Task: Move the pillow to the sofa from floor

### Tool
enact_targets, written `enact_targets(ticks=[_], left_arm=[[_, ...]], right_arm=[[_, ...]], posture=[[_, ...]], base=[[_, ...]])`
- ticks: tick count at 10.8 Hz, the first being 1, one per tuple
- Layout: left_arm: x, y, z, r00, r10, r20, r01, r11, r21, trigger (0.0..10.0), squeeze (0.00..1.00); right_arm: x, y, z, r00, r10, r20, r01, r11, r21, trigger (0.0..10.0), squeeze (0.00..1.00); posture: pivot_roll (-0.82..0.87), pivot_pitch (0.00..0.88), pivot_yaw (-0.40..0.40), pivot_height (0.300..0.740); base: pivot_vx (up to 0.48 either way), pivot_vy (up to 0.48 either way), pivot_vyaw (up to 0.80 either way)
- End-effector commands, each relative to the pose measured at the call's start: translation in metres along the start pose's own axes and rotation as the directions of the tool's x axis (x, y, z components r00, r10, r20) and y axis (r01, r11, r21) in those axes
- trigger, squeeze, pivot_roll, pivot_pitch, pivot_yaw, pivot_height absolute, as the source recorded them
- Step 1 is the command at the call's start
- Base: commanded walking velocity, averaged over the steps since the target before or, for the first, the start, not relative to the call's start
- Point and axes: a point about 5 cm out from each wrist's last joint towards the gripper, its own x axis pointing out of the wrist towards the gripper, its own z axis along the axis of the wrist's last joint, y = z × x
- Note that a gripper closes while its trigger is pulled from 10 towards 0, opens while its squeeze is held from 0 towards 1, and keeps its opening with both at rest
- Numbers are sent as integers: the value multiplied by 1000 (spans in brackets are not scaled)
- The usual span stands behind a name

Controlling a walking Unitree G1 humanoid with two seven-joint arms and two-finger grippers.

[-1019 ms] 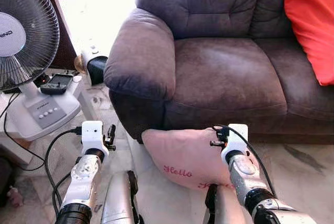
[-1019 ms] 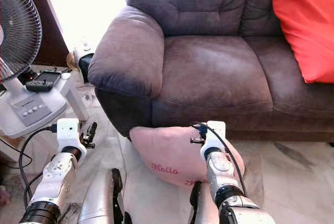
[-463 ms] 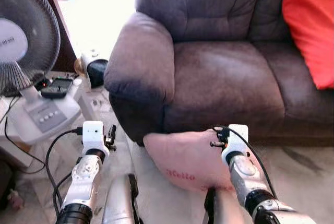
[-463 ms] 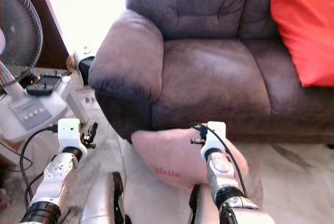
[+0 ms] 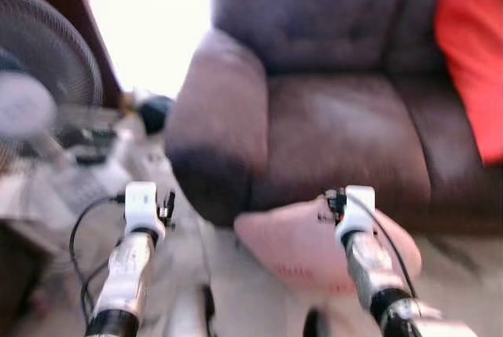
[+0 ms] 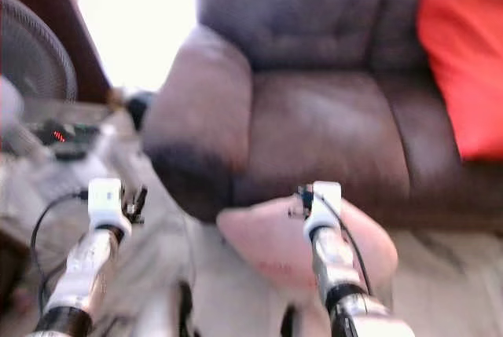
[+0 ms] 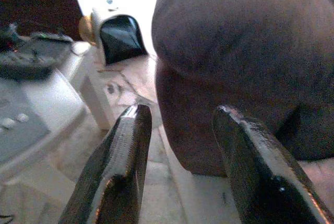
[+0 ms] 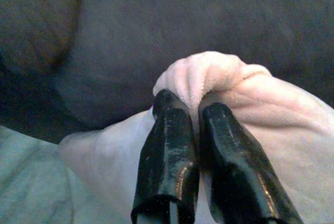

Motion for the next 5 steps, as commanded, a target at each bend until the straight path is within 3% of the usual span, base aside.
enact_targets(ticks=[1, 5], left_arm=[[1, 1, 2, 1000, -3, 7, 3, 1000, 17, 10000, 0], [2, -1, 3, 1000, -10, 15, 9, 1000, 19, 10000, 0]], right_arm=[[6, 3, 28, 993, 13, 117, -11, 1000, -17, 10000, 0], [8, 3, 62, 964, 38, 262, -26, 998, -50, 10000, 0]], posture=[[105, 14, -26, 732], [97, 12, -25, 740]], base=[[0, 0, 0], [0, 0, 0]])
